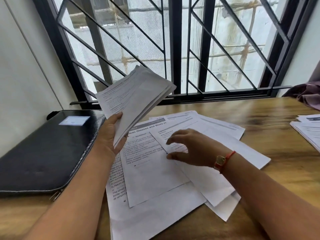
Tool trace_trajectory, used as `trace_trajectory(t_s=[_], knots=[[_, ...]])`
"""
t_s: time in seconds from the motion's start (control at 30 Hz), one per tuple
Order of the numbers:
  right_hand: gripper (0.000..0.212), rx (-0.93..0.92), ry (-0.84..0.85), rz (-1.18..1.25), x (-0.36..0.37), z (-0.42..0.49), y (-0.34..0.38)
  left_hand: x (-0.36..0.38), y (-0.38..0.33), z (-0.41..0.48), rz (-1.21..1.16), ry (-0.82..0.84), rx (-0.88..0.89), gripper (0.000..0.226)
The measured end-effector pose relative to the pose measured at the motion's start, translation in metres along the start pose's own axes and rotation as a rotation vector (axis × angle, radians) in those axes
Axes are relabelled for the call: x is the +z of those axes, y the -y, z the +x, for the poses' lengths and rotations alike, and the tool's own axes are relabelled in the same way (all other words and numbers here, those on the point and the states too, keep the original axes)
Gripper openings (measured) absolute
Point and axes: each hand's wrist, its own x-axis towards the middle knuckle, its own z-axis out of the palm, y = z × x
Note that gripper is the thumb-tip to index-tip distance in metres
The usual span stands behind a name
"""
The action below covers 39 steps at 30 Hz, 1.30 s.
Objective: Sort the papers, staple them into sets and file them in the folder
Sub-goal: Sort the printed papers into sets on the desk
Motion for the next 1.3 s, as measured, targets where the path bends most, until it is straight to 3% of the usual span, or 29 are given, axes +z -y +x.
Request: trace_trajectory(t_s=[0.1, 0.2, 0.37, 0.5, 0.8, 1.0, 1.3], knots=[[0.061, -0.121, 0.162, -0.036, 0.004, -0.002, 0.029, 0.002, -0.002, -0.003, -0.026, 0.005, 0.008, 0.013], [0.054, -0.147, 0.256, -0.039, 0.008, -0.003, 0.046, 0.001, -0.002, -0.002, -0.037, -0.004, 0.025, 0.018], [0.048, -0.085, 0.213, 0.012, -0.001, -0.002, 0.041, 0.004, -0.003, -0.007, -0.029, -0.006, 0.003, 0.01], [0.046, -0.129, 0.148, 0.043, -0.001, -0.003, 0.04, 0.002, -0.001, -0.005, -0.033, -0.017, 0.015, 0.017], [0.075, -0.083, 0.136, -0.064, -0.005, -0.005, 0.039, -0.006, -0.002, 0.005, -0.005, -0.025, 0.023, 0.01], [0.106, -0.108, 0.42, -0.067, 0.006, -0.013, 0.046, 0.001, -0.002, -0.004, -0.049, -0.006, 0.017, 0.011], [0.085, 0.047, 0.308, -0.083, 0.019, 0.001, 0.034, 0.017, -0.004, -0.028, -0.123, -0.01, -0.025, 0.011]])
